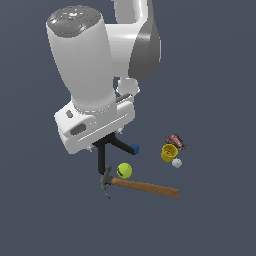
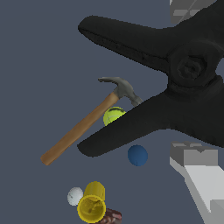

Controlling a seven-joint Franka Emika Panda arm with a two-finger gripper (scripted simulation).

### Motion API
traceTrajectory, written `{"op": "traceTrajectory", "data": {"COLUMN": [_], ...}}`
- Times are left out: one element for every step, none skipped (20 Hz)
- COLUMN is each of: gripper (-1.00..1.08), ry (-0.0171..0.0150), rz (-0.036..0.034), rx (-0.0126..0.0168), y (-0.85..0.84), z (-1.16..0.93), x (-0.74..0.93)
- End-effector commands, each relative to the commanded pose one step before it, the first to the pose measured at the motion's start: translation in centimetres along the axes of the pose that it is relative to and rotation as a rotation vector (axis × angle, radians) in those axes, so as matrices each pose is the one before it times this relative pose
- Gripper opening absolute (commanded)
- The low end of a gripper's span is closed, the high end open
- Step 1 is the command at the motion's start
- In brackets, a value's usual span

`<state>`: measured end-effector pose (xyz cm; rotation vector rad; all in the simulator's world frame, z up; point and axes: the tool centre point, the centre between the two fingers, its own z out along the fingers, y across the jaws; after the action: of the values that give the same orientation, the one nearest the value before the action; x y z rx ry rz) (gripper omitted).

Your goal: Pick up a designated object from a clutter of objects.

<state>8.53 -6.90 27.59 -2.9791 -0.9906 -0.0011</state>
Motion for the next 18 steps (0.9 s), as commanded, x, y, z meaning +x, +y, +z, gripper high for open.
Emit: {"op": "traceTrajectory", "data": {"gripper": [-1.0,-1.0,-1.0,-1.0,-1.0,-1.0,-1.0,-1.0,-1.0,-1.0,-1.0,-1.0,-1.0,-1.0,-1.0,-1.0,-1.0,-1.0], "ry": [0.00052,0.0,-0.00055,0.0,0.0,-0.00037,0.0,0.0,0.0,-0.00036,0.0,0.0,0.0,0.0,-0.00034,0.0,0.0,0.0], "rz": [-0.0007,0.0,0.00024,0.0,0.0,0.00018,0.0,0.0,0.0,0.00021,0.0,0.0,0.0,0.0,0.00025,0.0,0.0,0.0], "rx": [-0.00053,0.0,-0.00034,0.0,0.0,-0.00027,0.0,0.0,0.0,-0.00026,0.0,0.0,0.0,0.0,-0.00025,0.0,0.0,0.0], "y": [1.386,0.512,0.494,0.477,0.461,0.446,0.432,0.418,0.405,0.388,0.358,0.329,0.302,0.276,0.254,0.229,0.207,0.187], "z": [-2.25,-0.773,-0.732,-0.714,-0.687,-0.657,-0.638,-0.615,-0.592,-0.561,-0.519,-0.474,-0.433,-0.394,-0.354,-0.324,-0.291,-0.261], "x": [-0.202,-0.065,-0.055,-0.057,-0.053,-0.045,-0.045,-0.041,-0.038,-0.031,-0.029,-0.025,-0.021,-0.017,-0.013,-0.011,-0.008,-0.006]}}
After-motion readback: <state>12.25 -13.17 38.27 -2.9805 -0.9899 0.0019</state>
